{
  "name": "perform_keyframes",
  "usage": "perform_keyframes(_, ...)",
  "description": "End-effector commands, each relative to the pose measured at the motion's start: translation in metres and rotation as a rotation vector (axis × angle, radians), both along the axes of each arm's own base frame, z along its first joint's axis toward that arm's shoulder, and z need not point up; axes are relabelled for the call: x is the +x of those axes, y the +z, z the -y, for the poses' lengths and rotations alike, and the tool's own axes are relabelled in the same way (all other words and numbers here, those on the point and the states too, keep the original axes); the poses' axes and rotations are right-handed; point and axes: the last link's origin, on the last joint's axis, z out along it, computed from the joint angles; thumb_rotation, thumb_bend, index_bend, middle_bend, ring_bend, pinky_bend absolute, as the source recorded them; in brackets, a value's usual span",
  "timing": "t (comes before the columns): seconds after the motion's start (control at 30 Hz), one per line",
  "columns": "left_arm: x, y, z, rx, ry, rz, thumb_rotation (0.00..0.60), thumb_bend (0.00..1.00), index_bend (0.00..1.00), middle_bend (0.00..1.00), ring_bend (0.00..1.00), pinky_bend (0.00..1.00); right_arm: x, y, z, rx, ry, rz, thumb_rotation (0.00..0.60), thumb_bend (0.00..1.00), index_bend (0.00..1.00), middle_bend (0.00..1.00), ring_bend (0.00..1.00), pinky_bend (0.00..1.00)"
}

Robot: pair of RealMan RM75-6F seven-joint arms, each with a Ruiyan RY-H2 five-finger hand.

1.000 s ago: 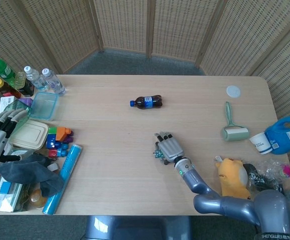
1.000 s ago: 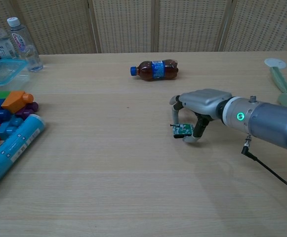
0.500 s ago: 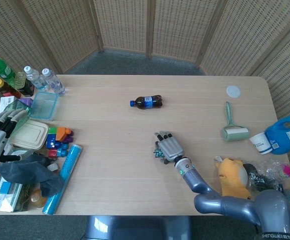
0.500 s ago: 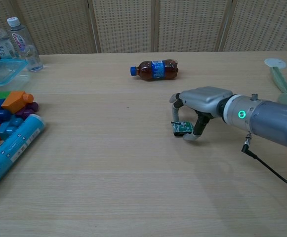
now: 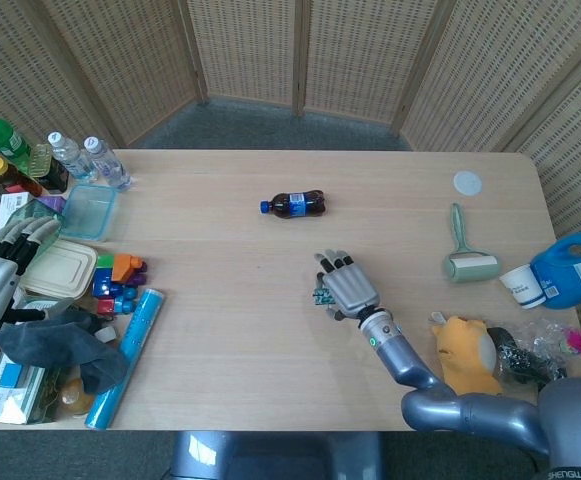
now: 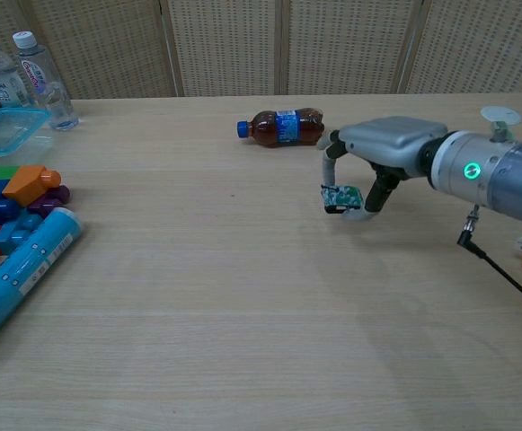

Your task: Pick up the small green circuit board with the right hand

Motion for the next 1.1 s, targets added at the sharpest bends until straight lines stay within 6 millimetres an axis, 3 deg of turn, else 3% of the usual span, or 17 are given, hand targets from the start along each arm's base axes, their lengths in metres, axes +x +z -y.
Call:
perform_keyframes(0.03,0.001,-0.001,0.000,-0.002,-0.003,0.000,0.513,0.23,0.00,0.00,0.00,0.00,0.008,0.024,0.007,-0.058,0.013,0.018,0.600,0.32,0.56,0.10,0.00,0.00)
perform_keyframes(0.67,-0.002,-0.006,0.012,-0.001,0.008,0.016,0.514,0.23,0.00,0.00,0.00,0.00,0.052,0.147,0.036,-0.326,0.065,0.186,0.600,0.32,0.55,0.10,0.00,0.00)
perform_keyframes(0.87,-0.003,-0.006,0.017,0.003,0.013,0.019,0.511,0.23,0.00,0.00,0.00,0.00,0.063,0.176,0.038,-0.375,0.084,0.212,0.600,0.32,0.55,0.10,0.00,0.00)
perform_keyframes(1.1,-0.004,-0.004,0.019,0.011,0.014,0.025,0.513,0.23,0.00,0.00,0.00,0.00,0.069,0.193,0.037,-0.405,0.096,0.216,0.600,0.32,0.55,0.10,0.00,0.00)
